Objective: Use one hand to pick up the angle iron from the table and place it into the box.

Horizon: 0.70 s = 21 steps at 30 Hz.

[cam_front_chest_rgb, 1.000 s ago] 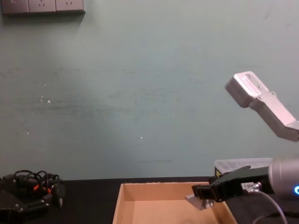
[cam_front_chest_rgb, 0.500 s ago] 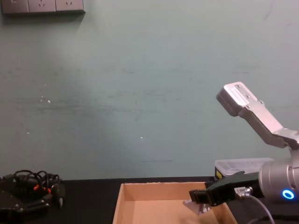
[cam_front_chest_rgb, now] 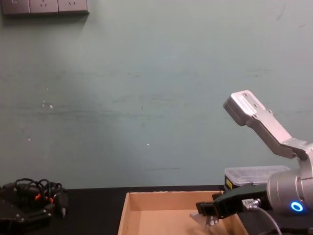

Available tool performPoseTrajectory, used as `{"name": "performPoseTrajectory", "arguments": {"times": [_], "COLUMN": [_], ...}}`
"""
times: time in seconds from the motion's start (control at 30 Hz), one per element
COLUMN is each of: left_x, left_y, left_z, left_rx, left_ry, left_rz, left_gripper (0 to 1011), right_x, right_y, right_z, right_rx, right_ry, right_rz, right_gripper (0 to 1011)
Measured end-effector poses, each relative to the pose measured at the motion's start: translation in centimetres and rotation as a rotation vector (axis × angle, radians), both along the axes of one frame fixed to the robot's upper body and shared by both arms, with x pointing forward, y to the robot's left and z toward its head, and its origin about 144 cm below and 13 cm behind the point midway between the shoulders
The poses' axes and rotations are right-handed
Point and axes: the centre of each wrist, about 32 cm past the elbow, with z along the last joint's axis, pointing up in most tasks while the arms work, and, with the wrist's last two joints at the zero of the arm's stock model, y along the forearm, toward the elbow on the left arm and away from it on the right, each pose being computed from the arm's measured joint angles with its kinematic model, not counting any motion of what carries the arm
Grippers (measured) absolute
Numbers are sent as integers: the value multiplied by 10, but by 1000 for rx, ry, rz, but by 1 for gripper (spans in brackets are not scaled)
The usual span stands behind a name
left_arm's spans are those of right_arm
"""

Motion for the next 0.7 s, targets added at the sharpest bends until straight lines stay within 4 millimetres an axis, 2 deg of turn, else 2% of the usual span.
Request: {"name": "performPoseTrajectory", "arguments": {"times": [0.2,0.23,0.3,0.47,0.57,0.6,0.7], "left_x": [0,0,0,0,0,0,0], "left_y": [0,0,0,0,0,0,0], "left_z": [0,0,0,0,0,0,0], "left_rx": [0,0,0,0,0,0,0], "left_ry": [0,0,0,0,0,0,0], "left_rz": [0,0,0,0,0,0,0], "left_gripper": [1011,1011,1011,1011,1011,1011,1011], "right_x": [0,0,-1,-1,-1,-1,-1], "right_y": [0,0,0,0,0,0,0], "right_z": [0,0,0,0,0,0,0], "right_rx": [0,0,0,-1,-1,-1,-1], "right_ry": [-1,-1,-2,-2,-2,-2,-2], "right_rz": [1,1,1,2,2,2,2], "right_gripper": [488,547,577,761,816,870,947]}}
